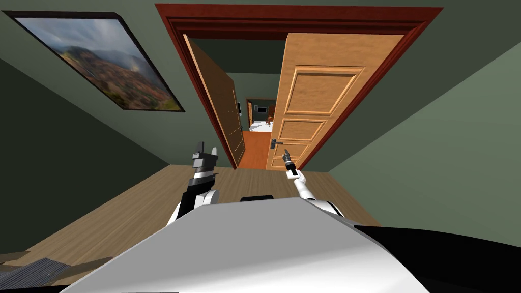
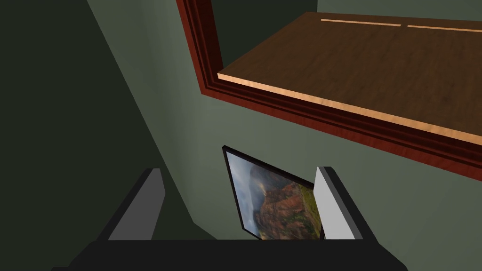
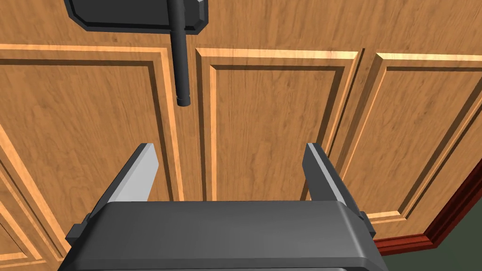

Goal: Push the door open

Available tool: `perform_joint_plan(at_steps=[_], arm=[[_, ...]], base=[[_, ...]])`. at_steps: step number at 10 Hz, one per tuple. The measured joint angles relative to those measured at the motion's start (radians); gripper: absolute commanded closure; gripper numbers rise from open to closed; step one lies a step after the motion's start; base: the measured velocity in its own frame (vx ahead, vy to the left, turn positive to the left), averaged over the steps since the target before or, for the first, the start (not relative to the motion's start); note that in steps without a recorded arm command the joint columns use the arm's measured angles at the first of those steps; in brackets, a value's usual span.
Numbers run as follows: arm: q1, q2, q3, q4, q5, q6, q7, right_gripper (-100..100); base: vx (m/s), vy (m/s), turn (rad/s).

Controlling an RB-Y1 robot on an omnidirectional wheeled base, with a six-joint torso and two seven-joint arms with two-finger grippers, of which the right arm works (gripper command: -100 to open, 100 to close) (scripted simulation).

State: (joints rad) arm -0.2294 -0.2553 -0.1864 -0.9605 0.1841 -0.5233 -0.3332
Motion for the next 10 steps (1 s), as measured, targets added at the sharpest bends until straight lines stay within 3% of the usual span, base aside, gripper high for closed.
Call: perform_joint_plan(at_steps=[10], arm=[[-0.11,-0.034,-0.023,0.208,0.03,0.013,-0.062,-100]], base=[[0.098,0.024,-0.016]])
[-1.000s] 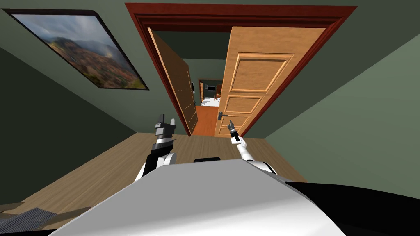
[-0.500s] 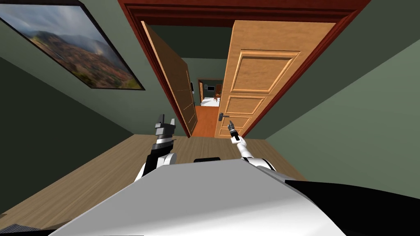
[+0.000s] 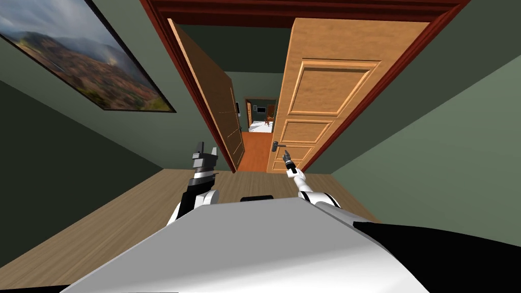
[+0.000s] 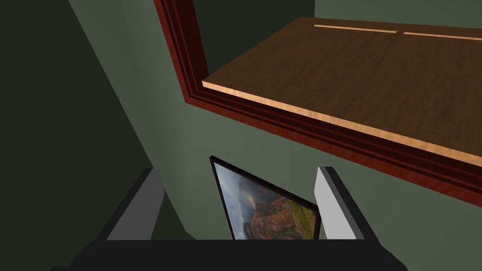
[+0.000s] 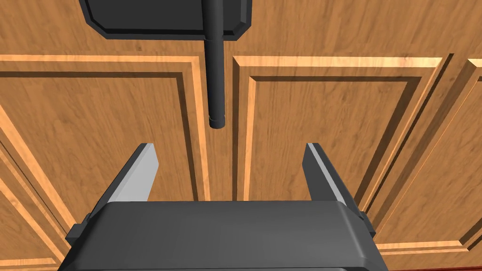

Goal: Push the door open

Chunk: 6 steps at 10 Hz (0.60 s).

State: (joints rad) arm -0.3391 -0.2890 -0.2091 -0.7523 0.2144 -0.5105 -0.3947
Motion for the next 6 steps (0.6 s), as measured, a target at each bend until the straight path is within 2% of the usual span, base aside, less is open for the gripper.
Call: perform_joint_plan(at_steps=[3,6], arm=[[-0.029,-0.008,-0.007,0.058,0.008,0.002,-0.016,-100],[-0.031,-0.008,-0.01,0.063,0.007,0.002,-0.014,-100]], base=[[0.106,0.013,-0.013],[0.162,-0.023,0.022]])
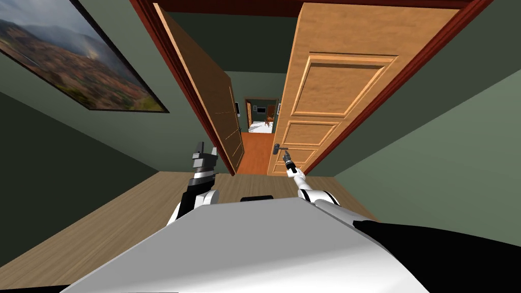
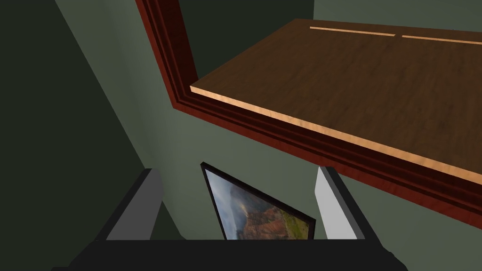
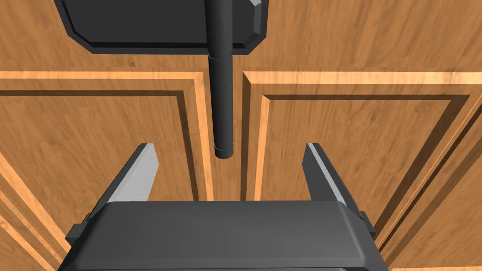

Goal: Push the door open

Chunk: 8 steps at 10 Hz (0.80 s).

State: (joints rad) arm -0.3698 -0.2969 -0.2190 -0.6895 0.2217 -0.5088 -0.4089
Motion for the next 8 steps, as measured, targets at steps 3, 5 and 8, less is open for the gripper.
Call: perform_joint_plan(at_steps=[3,5,8], arm=[[0.0,0.001,-0.006,0.001,-0.003,0.002,0.007,-100],[-0.003,0.002,-0.012,0.008,-0.006,0.0,0.014,-100],[-0.003,0.003,-0.015,0.01,-0.008,0.0,0.019,100]], base=[[0.203,-0.017,0.029],[0.201,-0.026,0.023],[0.094,-0.005,0.008]])
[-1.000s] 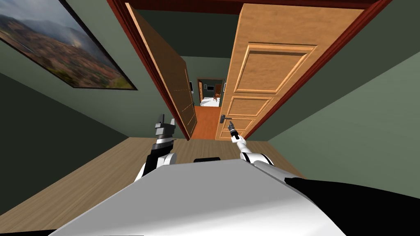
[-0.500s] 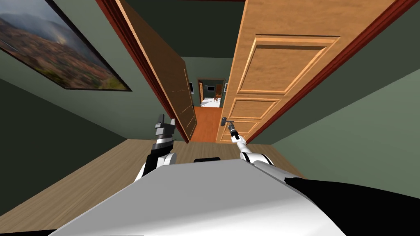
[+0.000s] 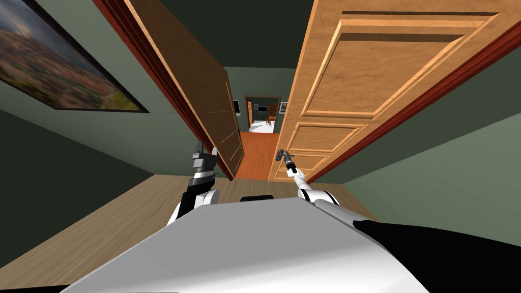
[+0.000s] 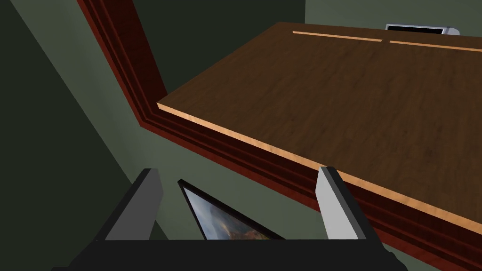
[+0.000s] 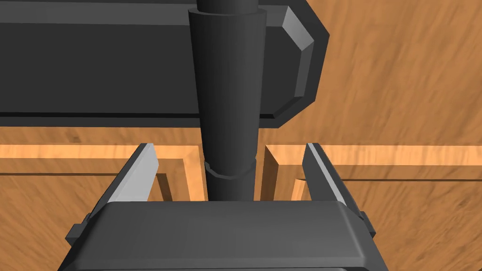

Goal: Push the door open

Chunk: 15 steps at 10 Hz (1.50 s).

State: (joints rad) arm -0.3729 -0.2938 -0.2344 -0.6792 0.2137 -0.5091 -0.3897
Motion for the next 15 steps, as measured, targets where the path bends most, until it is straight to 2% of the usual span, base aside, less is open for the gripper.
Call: perform_joint_plan(at_steps=[6,8,10,15], arm=[[-0.005,-0.002,-0.001,-0.003,-0.001,0.0,-0.001,100],[0.009,0.001,-0.007,-0.005,-0.003,0.01,0.002,100],[0.003,-0.002,-0.022,0.011,-0.009,0.005,0.01,100],[0.008,-0.01,-0.065,0.01,-0.026,0.007,0.031,100]], base=[[0.012,0.005,-0.001],[0.176,0.039,-0.047],[0.176,0.057,-0.037],[0.207,0.041,-0.047]])
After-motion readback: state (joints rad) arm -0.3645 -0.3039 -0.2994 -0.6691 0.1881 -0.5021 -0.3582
